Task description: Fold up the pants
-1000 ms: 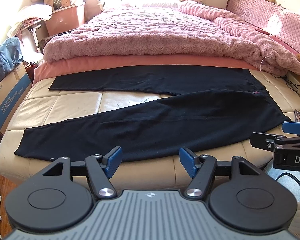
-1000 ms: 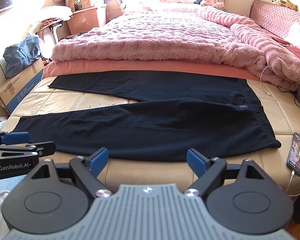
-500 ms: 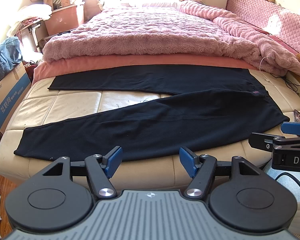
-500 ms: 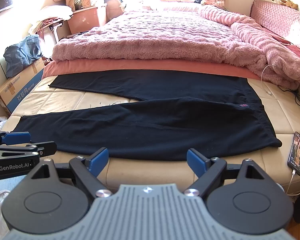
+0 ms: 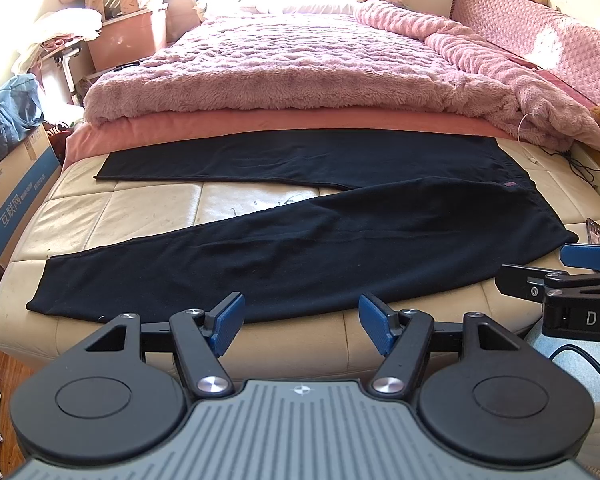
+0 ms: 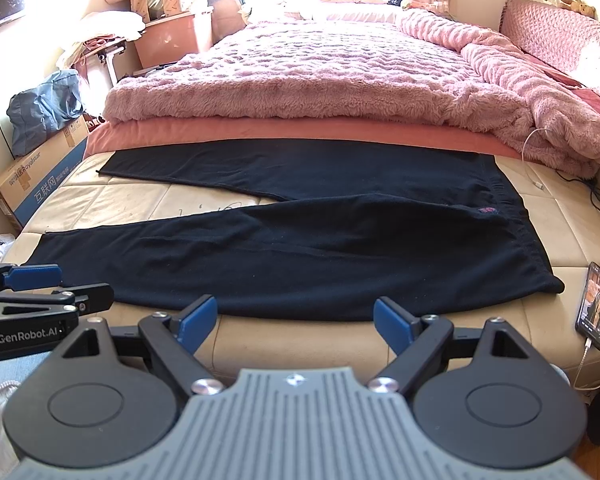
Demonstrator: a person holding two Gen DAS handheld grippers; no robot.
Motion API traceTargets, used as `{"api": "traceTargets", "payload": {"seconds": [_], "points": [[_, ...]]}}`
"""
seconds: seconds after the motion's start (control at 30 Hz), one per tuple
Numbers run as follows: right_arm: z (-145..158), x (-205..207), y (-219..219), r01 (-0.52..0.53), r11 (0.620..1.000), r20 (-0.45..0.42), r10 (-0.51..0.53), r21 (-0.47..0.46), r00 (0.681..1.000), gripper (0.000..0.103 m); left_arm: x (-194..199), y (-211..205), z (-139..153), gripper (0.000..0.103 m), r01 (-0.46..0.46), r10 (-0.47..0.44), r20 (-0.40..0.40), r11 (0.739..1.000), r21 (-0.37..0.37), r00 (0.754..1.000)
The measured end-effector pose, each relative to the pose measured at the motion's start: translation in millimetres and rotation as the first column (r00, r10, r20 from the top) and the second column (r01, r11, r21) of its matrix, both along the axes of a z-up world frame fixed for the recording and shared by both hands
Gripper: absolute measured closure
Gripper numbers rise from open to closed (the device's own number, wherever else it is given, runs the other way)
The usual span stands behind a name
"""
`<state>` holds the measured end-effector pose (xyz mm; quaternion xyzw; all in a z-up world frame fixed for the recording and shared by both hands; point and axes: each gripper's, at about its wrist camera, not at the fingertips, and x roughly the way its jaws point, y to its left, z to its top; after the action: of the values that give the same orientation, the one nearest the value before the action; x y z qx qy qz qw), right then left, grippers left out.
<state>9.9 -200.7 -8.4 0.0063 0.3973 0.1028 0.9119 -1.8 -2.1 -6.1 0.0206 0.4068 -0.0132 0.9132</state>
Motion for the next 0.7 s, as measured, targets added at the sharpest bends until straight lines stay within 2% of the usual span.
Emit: {"api": "traceTargets", "payload": {"seconds": [0.7], "points": [[-0.7, 1.2, -0.9, 0.001, 1.000, -0.004, -0.001, 0.007, 1.000, 0.021, 0.3, -4.6, -3.2, 0.026, 0.001, -0.001, -0.004, 1.000, -0.004, 1.000]]}}
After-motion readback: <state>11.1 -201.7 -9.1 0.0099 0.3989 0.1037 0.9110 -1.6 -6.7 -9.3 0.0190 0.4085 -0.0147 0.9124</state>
